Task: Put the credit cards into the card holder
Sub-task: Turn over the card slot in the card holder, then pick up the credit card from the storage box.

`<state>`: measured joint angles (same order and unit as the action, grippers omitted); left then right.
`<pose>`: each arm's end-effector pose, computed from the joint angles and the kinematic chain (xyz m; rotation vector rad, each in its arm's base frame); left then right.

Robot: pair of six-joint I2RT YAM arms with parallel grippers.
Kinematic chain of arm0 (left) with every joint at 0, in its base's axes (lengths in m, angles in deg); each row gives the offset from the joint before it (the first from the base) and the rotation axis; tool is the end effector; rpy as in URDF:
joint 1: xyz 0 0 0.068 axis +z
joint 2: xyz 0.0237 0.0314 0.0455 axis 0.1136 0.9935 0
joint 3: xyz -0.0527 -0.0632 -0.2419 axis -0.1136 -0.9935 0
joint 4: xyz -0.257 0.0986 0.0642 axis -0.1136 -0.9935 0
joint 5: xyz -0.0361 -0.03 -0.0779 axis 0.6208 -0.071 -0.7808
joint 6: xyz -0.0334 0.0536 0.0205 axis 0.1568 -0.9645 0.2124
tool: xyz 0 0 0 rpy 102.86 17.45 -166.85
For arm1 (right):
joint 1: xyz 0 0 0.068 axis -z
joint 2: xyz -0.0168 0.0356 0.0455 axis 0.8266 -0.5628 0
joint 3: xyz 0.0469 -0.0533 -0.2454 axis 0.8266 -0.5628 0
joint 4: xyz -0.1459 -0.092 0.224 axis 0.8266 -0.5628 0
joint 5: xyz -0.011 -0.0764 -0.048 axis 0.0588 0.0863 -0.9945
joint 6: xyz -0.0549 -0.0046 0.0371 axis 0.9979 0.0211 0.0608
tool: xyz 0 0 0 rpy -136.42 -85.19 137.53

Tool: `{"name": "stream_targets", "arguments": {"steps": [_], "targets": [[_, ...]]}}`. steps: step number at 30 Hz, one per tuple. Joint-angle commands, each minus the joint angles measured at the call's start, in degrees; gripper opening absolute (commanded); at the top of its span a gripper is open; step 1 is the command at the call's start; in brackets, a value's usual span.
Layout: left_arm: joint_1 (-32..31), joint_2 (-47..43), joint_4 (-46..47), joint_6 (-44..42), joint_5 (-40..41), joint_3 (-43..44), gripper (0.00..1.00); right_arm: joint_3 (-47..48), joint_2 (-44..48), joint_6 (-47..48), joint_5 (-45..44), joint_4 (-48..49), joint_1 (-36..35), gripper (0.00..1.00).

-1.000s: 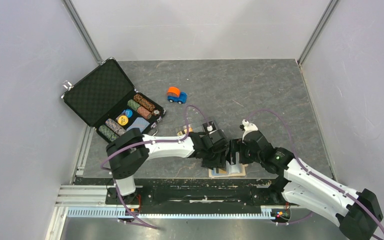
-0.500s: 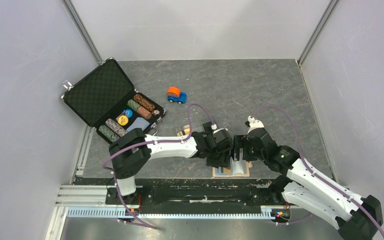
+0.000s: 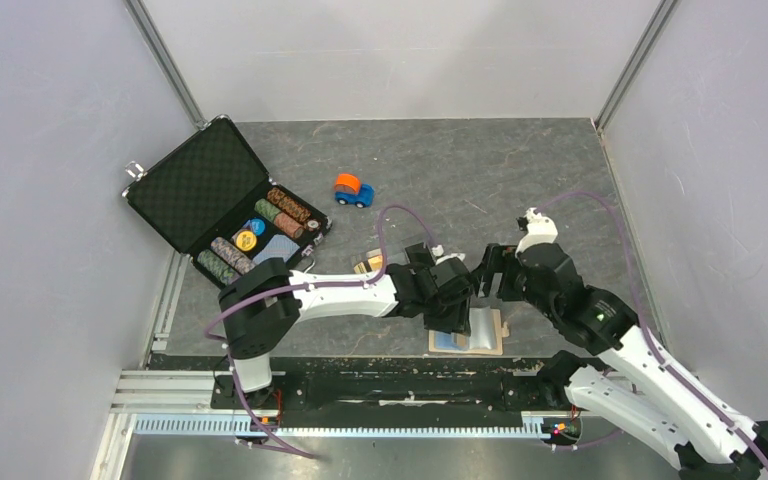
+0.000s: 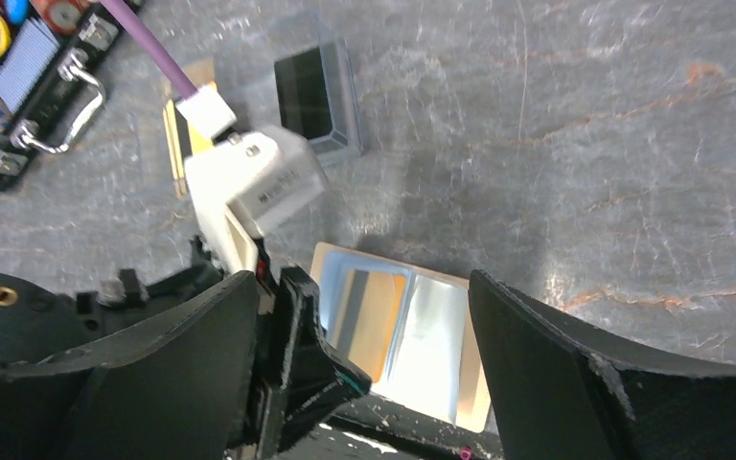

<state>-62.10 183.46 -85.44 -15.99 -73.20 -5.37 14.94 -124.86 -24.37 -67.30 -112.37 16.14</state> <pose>0.1449 -0.3779 0.1435 0.3565 2.7721 -0.7976 0.1570 0.1148 0.2665 -0.0094 2.2240 0.4592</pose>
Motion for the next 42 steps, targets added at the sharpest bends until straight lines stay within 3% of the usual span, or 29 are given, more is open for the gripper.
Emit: {"name": "stream_targets", "arguments": {"steps": [1, 12, 18, 26, 34, 38, 42], "targets": [[-1.09, -0.65, 4.94, -2.38, -0.52, 2.62, 0.52, 3.93, 1.08, -0.71, -4.23, -0.18, -0.16, 0.84], [-2.92, 9.37, 12.15, 1.25, -7.53, 6.88, 0.60, 5.09, 1.11, -0.63, -6.18, -1.76, -0.10, 0.84], [-3.19, 7.02, 14.36, 0.08, -6.56, 4.93, 0.64, 5.28, 0.70, 0.33, -6.23, -2.15, -0.11, 0.84], [-1.21, -8.18, 26.69, 2.49, -3.44, -9.96, 0.73, 4.85, -6.14, 3.71, -1.05, 0.96, -0.11, 0.89], [10.57, -26.16, 39.13, 9.75, -7.95, -30.65, 0.74, 8.33, -19.11, 7.58, 8.05, 10.06, 0.06, 0.90], [19.47, -35.71, 34.48, 9.38, -9.84, -36.21, 0.74, 10.60, -26.51, 8.64, 15.63, 16.36, 0.15, 0.89], [26.89, -42.69, 17.20, 2.78, -7.79, -33.68, 0.69, 12.75, -33.83, 8.22, 22.75, 22.85, 0.24, 0.87]]}}
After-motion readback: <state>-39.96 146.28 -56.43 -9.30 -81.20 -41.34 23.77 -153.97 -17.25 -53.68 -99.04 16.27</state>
